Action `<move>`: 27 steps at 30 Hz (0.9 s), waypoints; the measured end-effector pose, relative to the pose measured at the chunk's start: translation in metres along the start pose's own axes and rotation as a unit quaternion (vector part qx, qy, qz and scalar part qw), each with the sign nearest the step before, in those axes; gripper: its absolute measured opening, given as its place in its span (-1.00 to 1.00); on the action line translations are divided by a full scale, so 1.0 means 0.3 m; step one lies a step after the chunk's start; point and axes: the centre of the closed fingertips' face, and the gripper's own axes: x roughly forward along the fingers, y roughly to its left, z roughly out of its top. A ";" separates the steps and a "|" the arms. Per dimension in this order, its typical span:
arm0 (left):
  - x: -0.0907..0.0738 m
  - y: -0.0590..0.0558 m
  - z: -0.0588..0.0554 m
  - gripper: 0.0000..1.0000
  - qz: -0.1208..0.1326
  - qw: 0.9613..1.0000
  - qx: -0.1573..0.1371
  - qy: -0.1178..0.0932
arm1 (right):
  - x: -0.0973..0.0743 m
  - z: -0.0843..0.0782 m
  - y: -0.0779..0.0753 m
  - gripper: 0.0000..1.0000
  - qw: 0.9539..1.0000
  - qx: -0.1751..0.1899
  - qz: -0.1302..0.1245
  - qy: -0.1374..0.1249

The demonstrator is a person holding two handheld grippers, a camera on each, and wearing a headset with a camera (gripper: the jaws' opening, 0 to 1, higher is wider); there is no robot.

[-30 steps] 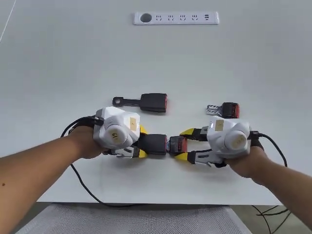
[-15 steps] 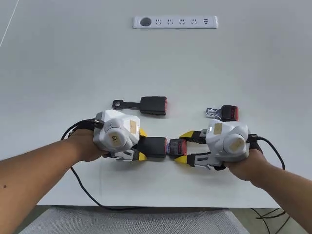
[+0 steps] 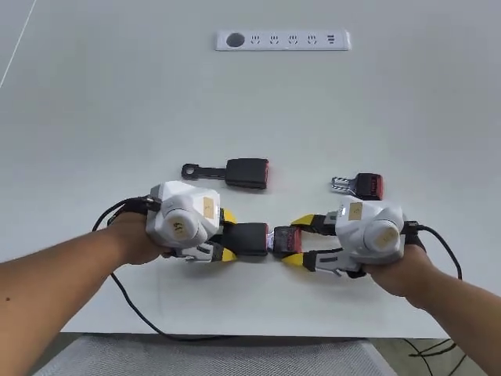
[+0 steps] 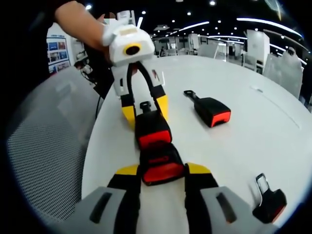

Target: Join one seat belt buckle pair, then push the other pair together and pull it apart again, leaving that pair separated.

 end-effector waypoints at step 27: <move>-0.008 0.001 0.003 -0.38 -0.021 0.999 0.011 -0.026 | 0.006 0.011 0.003 -0.35 1.000 -0.016 -0.006 -0.017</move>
